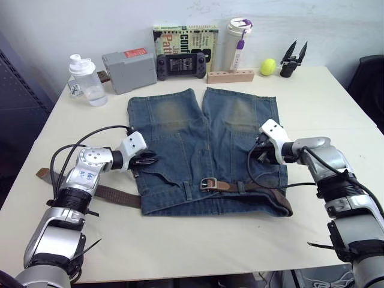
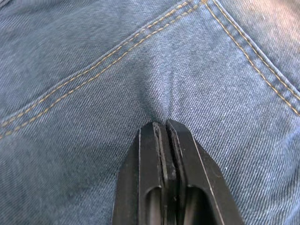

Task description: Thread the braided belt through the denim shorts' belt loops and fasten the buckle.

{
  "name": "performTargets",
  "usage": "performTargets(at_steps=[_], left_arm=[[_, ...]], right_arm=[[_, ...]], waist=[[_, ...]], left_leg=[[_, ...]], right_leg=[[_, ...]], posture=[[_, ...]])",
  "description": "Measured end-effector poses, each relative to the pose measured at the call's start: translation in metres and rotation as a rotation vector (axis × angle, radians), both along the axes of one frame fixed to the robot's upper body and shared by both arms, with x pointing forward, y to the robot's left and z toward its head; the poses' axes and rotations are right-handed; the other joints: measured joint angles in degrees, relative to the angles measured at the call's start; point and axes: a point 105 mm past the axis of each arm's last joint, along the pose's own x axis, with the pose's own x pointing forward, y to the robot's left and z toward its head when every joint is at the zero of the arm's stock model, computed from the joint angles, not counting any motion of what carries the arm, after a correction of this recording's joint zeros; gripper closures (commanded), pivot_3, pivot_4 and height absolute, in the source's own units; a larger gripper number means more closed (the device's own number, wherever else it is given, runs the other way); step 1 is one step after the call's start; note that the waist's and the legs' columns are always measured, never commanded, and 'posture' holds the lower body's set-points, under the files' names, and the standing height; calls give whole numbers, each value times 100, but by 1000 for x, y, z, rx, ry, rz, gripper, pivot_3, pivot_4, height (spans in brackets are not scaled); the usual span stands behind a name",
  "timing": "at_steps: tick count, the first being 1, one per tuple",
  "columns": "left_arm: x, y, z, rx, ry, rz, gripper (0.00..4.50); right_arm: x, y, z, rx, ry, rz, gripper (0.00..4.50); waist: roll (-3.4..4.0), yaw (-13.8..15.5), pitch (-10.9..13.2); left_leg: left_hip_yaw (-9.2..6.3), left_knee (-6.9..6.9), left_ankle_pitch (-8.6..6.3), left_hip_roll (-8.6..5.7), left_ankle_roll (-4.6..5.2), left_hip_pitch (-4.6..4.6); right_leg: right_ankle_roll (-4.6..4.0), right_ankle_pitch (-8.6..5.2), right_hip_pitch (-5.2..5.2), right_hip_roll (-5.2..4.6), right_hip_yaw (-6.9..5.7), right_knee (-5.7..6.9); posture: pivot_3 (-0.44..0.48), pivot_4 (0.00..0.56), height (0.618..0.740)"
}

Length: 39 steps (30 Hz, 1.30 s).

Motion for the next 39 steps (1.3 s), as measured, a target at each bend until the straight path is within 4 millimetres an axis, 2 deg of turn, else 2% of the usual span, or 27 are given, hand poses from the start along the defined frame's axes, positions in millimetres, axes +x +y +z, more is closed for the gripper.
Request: performTargets(at_steps=[1,6,12,22,31,34,38,39], left_arm=[[11,-1,2,58,-63,16,3294],[28,2,5,153,-191,58,3294],[39,2,7,229,-298,83,3294],[49,-4,10,289,-344,86,3294],[48,-2,13,293,-381,79,3294],[39,10,21,208,-415,93,2565],[20,24,30,94,-406,113,1036],[13,25,33,42,-396,130,715]], right_arm=[[6,2,-2,5,-25,-23,4446],[13,4,-1,7,-60,-46,4446],[12,3,-2,-1,-68,-56,4446],[7,-1,-2,-2,-81,-81,4446],[5,1,0,-5,-92,-86,4446],[1,5,7,57,-101,-98,3641],[-7,8,14,155,-85,-105,1939],[-10,12,18,187,-81,-86,1650]], waist=[[3,-4,-6],[16,-17,-14],[22,-3,-17],[27,29,-15],[30,14,-12],[31,-21,-7],[39,-113,8],[42,-139,23]], left_leg=[[-10,-3,0,-2,0,50],[-11,-10,0,-2,0,55],[-16,-9,0,-2,0,54],[-36,-9,0,-7,2,42],[-50,-10,1,-5,1,23],[-44,-6,4,-4,-1,-65],[-37,-5,8,-30,1,-149],[-38,-6,8,-32,1,-156]], right_leg=[[0,0,15,-4,4,2],[0,0,15,-8,13,7],[0,0,15,-14,14,10],[0,0,14,-19,12,4],[0,0,8,-20,12,-10],[0,0,-87,-18,13,6],[0,0,-178,-13,-22,22],[0,1,-183,-13,-22,23]], posture=[[0,150,726],[0,150,726],[0,150,726],[0,150,726],[0,150,726],[0,150,726],[0,150,726],[0,150,726]])
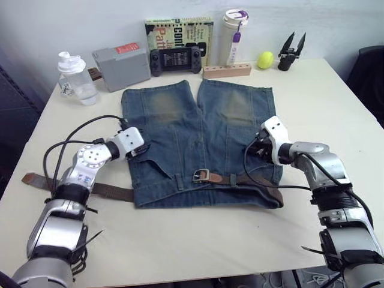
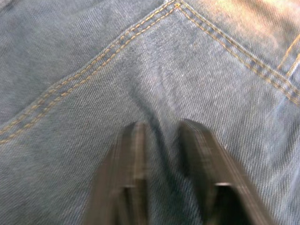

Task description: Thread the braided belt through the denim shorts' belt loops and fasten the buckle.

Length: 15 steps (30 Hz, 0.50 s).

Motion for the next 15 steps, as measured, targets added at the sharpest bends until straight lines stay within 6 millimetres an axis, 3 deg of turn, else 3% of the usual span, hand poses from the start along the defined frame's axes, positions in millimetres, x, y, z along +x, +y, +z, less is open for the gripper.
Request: performTargets(at_steps=[1,3,4,7,10,15], left_arm=[[-8,0,2,-43,5,-2,300],[-30,-4,11,-180,31,3,217],[-34,-6,13,-202,34,-1,217],[-48,-5,28,-308,45,15,217],[-82,17,56,-599,41,136,217],[-103,36,58,-789,82,236,217]], right_arm=[[-3,3,4,23,-6,18,1177],[-11,8,23,86,-42,70,260],[-13,8,27,94,-53,79,47],[-19,9,44,115,-119,114,47],[-45,23,61,199,-167,261,47],[-60,32,68,260,-177,348,47]], waist=[[2,-7,19],[-4,-15,60],[-6,-13,68],[-21,5,83],[-32,15,97],[-43,22,109]], left_leg=[[-2,-1,0,1,0,-3],[-9,1,0,12,0,-22],[-12,2,0,11,0,-25],[-12,5,0,15,0,-28],[-15,3,1,27,0,-23],[-16,5,1,27,1,-20]], right_leg=[[1,0,-4,-1,0,0],[2,1,-14,-2,-1,-1],[2,1,-16,-1,-3,-2],[2,1,-14,2,-7,-10],[5,3,3,1,13,-32],[11,6,10,2,36,-39]], posture=[[0,150,726],[0,150,726],[0,150,726],[0,150,726],[0,150,726],[0,150,726]])
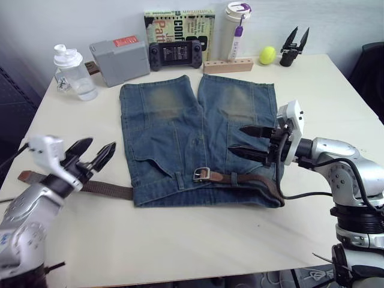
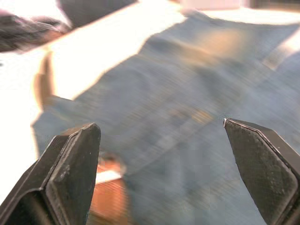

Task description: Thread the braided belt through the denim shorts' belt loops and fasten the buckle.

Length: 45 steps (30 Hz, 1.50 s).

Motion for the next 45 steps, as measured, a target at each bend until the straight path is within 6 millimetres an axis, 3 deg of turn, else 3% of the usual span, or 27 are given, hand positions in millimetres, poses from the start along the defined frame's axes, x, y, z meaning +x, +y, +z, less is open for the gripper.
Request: performTargets(at_steps=[4,8,12,15,21,32,35,38,45], left_arm=[[-30,18,-14,-260,103,60,217],[-58,42,-32,-541,167,179,217],[-82,52,-53,-802,266,269,217],[-84,52,-55,-848,293,280,217],[-81,61,-86,-1027,428,379,217],[-23,81,-80,-1295,373,364,217],[-20,81,-81,-1307,376,359,217],[-20,81,-84,-1308,383,366,889],[-34,69,-89,-1282,415,350,889]], right_arm=[[-22,21,13,34,-38,139,47],[-44,41,11,23,-44,276,47],[-55,42,3,23,-23,327,47],[-59,41,-1,27,-6,334,47],[-59,42,-7,14,-3,301,47],[-57,42,-14,-1,-20,243,47],[-58,44,-12,-4,-32,234,47],[-58,44,-11,-3,-41,227,0],[-59,45,-9,2,-49,211,0]], waist=[[-10,10,10],[-25,92,19],[-30,237,22],[-29,256,22],[-30,253,22],[-24,285,18],[-19,287,15],[-16,288,13],[-15,285,13]], left_leg=[[-1,-1,0,3,0,5],[-1,1,-1,0,-2,13],[0,2,-1,-10,-2,13],[5,1,-1,-17,-2,17],[20,-4,-1,-26,-2,30],[30,-4,4,-40,-8,46],[30,-4,5,-40,-9,48],[30,-4,6,-40,-10,48],[30,-9,5,-39,-10,47]], right_leg=[[1,0,3,1,10,-5],[0,0,10,2,13,-7],[0,1,12,0,18,-10],[-2,0,11,4,16,-7],[-2,0,11,8,12,-7],[-5,0,15,9,2,12],[-4,0,15,9,3,14],[-4,0,16,9,4,13],[0,2,18,6,8,-1]], posture=[[0,150,726],[0,150,726],[0,150,726],[0,150,726],[0,150,726],[0,150,726],[0,150,726],[0,150,726],[0,150,726]])
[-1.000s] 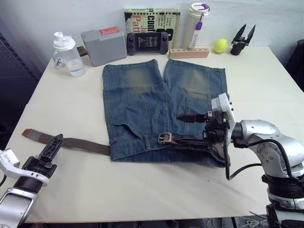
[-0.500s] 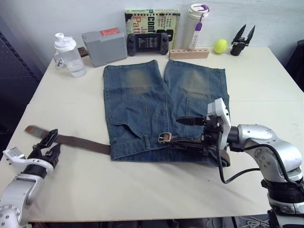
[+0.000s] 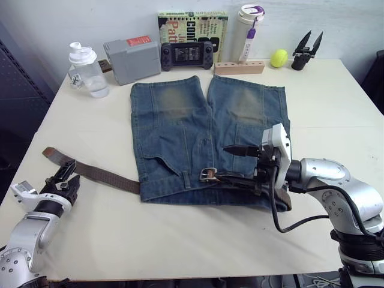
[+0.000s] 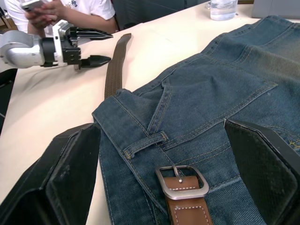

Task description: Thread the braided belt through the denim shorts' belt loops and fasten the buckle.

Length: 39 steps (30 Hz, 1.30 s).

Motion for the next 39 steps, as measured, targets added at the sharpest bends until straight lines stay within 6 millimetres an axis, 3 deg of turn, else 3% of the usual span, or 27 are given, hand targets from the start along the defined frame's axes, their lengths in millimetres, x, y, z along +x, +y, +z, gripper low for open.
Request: performTargets(at_steps=[11,14,20,25,35,39], left_arm=[[17,-14,0,-43,-13,-35,889],[24,-15,-2,-45,-5,-44,1733],[27,-19,-6,-25,16,-62,4399],[30,-20,-5,-11,14,-63,4456],[40,-21,-1,47,-9,-57,4456],[31,-23,-3,55,-10,-62,3235]], right_arm=[[-1,-1,-1,-1,4,-13,0],[0,-1,0,1,5,-18,0],[0,-1,0,6,5,-28,0],[1,-2,0,7,8,-40,0],[2,-3,0,3,5,-50,0],[2,-4,0,0,4,-52,0]], waist=[[27,195,-15],[32,232,-18],[52,238,-28],[88,243,-48],[88,265,-48],[64,220,-33]], left_leg=[[-10,6,4,-10,7,5],[-11,6,6,-13,6,10],[-11,4,6,-14,6,8],[-12,3,9,-11,3,13],[-16,3,11,-11,4,6],[-17,1,11,-7,4,3]], right_leg=[[2,2,15,-6,-4,1],[2,2,18,-6,-4,-4],[4,2,18,-5,-6,-1],[3,2,19,-4,-6,-9],[2,2,19,-3,-12,-4],[2,3,18,-1,-12,-6]], posture=[[0,150,726],[0,150,726],[0,150,726],[0,150,726],[0,150,726],[0,150,726]])
